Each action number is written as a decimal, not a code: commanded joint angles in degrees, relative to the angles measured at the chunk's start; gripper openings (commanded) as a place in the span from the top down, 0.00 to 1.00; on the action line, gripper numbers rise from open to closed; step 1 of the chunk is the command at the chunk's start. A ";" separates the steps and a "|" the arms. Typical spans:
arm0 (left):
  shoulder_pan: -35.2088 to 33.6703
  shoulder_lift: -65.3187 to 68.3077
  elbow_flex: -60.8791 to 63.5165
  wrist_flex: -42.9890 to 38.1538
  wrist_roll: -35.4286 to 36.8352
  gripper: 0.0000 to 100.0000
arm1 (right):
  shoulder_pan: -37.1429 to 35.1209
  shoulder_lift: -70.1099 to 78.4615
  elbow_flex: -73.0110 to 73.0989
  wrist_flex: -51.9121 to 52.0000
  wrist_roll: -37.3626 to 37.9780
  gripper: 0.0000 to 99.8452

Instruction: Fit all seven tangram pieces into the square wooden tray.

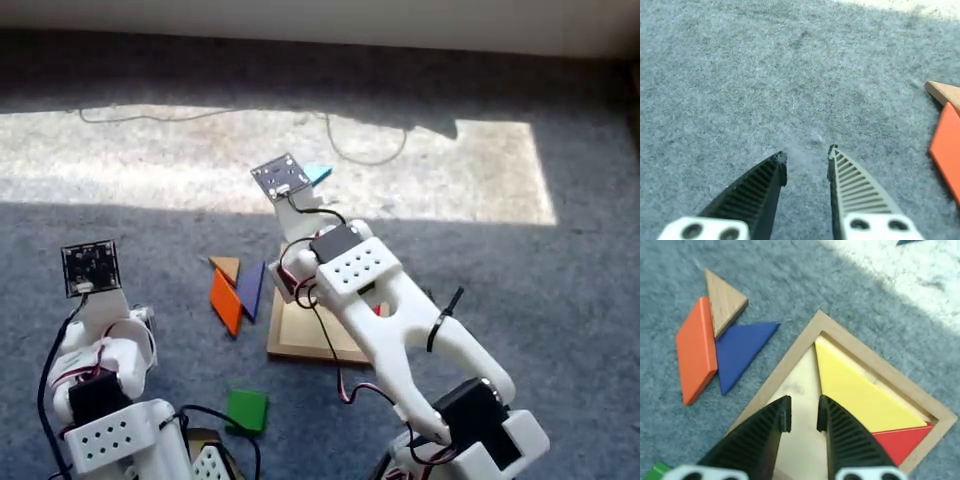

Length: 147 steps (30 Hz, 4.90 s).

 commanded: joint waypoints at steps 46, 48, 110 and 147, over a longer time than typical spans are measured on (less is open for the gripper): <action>-2.07 -0.48 -1.01 0.26 -0.70 0.86 | 12.88 41.01 -22.46 -54.55 -21.71 0.73; -2.07 -0.48 -1.01 0.26 -0.70 0.86 | 12.88 41.01 -22.46 -54.99 -21.63 0.79; -2.15 -0.48 -0.48 1.67 -0.88 0.86 | 14.29 50.86 -45.67 -32.66 -15.91 0.99; -2.07 -0.48 -0.40 1.49 -0.88 0.86 | -2.51 32.75 -23.60 -21.76 6.59 1.00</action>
